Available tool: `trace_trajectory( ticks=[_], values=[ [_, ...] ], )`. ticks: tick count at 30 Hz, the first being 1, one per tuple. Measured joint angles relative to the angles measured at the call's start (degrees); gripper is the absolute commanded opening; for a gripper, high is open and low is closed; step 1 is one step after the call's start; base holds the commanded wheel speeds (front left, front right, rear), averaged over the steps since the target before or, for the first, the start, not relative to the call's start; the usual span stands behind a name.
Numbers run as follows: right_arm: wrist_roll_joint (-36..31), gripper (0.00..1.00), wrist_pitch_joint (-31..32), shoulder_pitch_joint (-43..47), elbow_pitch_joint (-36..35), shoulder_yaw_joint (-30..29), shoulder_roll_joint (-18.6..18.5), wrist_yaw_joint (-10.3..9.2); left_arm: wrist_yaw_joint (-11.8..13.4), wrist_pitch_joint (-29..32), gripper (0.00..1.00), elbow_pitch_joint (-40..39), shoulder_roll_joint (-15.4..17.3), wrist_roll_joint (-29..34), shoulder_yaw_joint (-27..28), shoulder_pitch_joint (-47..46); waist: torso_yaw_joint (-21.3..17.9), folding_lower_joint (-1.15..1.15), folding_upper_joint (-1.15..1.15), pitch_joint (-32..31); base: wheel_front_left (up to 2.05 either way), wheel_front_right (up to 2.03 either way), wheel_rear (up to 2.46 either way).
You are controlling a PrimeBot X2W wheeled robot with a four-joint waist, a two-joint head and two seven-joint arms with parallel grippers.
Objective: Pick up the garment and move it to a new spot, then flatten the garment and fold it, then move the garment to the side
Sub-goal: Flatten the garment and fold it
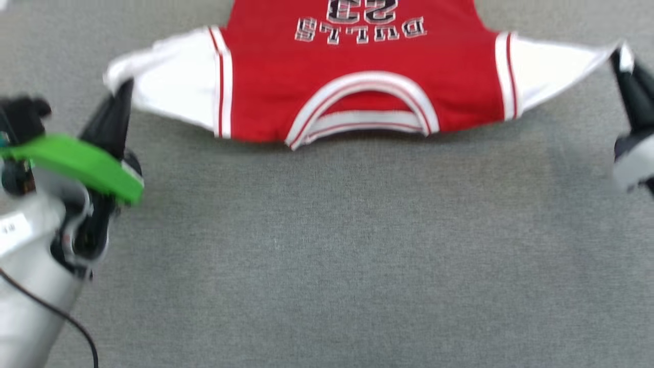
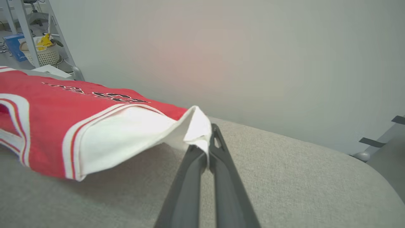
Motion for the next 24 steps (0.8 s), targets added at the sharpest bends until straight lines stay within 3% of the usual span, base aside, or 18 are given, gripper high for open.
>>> trace_trajectory(
  ticks=[12,13,24],
  values=[
    [-0.92,0.00,0.37,24.47,-2.01,-5.04,1.04,0.04,2.83,-1.07,0.00,-3.58,0.44,-1.71,-0.33,22.26,0.39,0.00,0.00,-10.31,0.00,0.00,0.00],
    [-1.82,0.00,0.87,29.69,-2.53,-6.81,1.27,0.04,3.80,-1.32,0.00,-3.91,0.09,-1.80,-0.66,26.32,0.57,0.00,0.00,-12.41,0.00,0.00,0.00],
    [-2.22,0.00,8.23,46.18,-5.63,-11.54,2.88,0.05,5.24,-1.27,0.00,-3.85,-0.20,-3.42,-2.91,37.47,0.61,0.00,0.00,-17.95,0.00,0.00,0.00]
  ],
)
